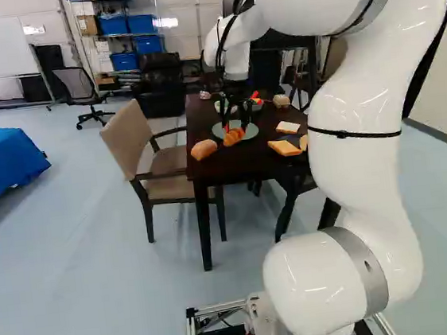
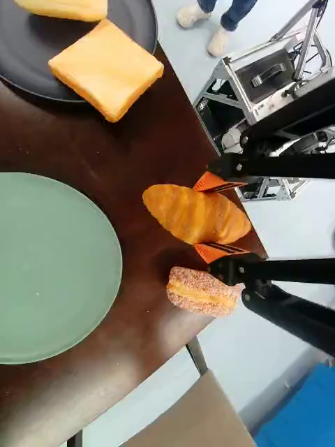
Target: Move the croissant to the empty plate
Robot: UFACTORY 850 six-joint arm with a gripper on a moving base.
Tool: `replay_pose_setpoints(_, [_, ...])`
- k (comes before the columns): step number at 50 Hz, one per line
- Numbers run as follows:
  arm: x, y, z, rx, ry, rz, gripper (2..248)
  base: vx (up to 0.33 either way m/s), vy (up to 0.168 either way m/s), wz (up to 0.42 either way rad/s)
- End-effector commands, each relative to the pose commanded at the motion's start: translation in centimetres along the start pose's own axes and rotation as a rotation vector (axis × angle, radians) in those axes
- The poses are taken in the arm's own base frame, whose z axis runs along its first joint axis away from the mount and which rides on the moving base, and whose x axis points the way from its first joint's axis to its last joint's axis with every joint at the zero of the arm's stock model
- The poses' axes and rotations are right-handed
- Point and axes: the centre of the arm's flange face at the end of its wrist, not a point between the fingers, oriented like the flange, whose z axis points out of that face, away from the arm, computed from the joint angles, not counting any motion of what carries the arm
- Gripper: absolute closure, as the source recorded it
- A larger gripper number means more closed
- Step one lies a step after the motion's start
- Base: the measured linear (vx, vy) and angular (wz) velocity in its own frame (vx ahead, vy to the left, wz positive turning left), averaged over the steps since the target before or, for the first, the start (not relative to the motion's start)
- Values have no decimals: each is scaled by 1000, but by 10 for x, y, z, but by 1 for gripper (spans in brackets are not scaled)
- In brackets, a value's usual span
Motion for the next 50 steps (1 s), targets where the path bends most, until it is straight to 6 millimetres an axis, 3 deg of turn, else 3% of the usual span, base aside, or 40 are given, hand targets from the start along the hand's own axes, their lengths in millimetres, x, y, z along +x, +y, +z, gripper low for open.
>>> replay_pose_setpoints(24, [42, -13, 5, 35, 24, 39, 137, 0, 0, 0])
replay_pose_setpoints(50, [93, -7, 10, 54, 72, 87, 137, 0, 0, 0])
